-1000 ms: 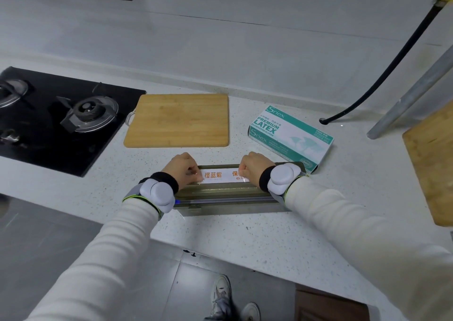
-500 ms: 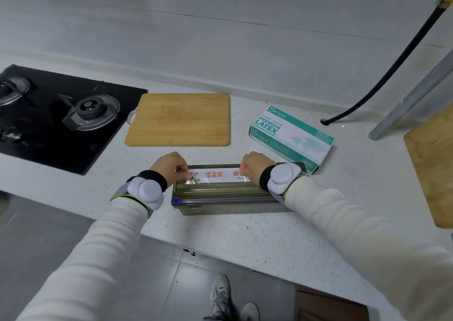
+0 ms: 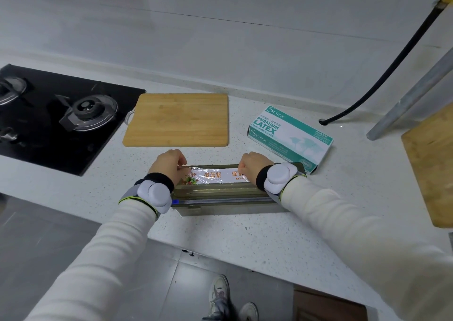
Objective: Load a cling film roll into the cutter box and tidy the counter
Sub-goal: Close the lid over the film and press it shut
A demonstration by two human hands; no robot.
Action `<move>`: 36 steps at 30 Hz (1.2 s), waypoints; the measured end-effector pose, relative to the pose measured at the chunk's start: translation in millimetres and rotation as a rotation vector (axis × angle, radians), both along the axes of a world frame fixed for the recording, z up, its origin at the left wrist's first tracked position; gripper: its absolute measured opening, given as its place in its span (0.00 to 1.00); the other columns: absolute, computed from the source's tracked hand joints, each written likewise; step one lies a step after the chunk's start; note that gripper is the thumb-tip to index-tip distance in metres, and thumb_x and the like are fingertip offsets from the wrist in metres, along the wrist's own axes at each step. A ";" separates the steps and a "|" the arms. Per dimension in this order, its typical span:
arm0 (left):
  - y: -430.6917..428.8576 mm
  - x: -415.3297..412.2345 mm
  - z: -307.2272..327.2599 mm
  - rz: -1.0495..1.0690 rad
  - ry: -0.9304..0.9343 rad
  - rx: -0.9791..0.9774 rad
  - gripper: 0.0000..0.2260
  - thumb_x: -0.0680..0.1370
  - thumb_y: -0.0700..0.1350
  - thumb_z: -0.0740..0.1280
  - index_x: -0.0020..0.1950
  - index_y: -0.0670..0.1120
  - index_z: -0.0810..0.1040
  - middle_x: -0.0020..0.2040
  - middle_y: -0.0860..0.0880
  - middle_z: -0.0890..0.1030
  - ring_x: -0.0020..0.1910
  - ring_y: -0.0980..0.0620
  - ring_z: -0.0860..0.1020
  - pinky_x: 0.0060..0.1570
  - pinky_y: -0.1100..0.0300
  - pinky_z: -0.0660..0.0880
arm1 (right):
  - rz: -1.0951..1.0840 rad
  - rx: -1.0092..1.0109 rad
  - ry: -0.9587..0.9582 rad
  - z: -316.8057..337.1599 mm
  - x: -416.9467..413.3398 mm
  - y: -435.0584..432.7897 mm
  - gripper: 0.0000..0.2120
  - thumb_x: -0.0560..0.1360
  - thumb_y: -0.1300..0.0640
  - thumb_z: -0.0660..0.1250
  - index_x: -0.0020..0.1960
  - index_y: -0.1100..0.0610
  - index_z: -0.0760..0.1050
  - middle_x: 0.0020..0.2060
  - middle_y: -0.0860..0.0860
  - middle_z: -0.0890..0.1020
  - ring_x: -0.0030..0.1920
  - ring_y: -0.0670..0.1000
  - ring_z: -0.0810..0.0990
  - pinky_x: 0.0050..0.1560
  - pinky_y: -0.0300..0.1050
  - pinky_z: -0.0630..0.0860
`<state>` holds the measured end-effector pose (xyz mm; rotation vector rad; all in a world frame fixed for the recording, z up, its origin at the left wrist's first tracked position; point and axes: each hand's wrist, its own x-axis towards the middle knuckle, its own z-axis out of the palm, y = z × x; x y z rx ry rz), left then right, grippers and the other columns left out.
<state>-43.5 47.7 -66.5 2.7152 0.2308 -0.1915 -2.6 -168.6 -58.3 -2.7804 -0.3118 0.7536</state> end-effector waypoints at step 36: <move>-96.3 20.1 -10.0 -0.319 0.021 -0.101 0.08 0.77 0.43 0.66 0.50 0.40 0.79 0.55 0.43 0.76 0.55 0.43 0.74 0.58 0.52 0.72 | 0.118 0.205 -0.123 -6.9 -2.2 -42.8 0.10 0.73 0.52 0.68 0.50 0.56 0.80 0.53 0.55 0.73 0.59 0.55 0.70 0.61 0.47 0.69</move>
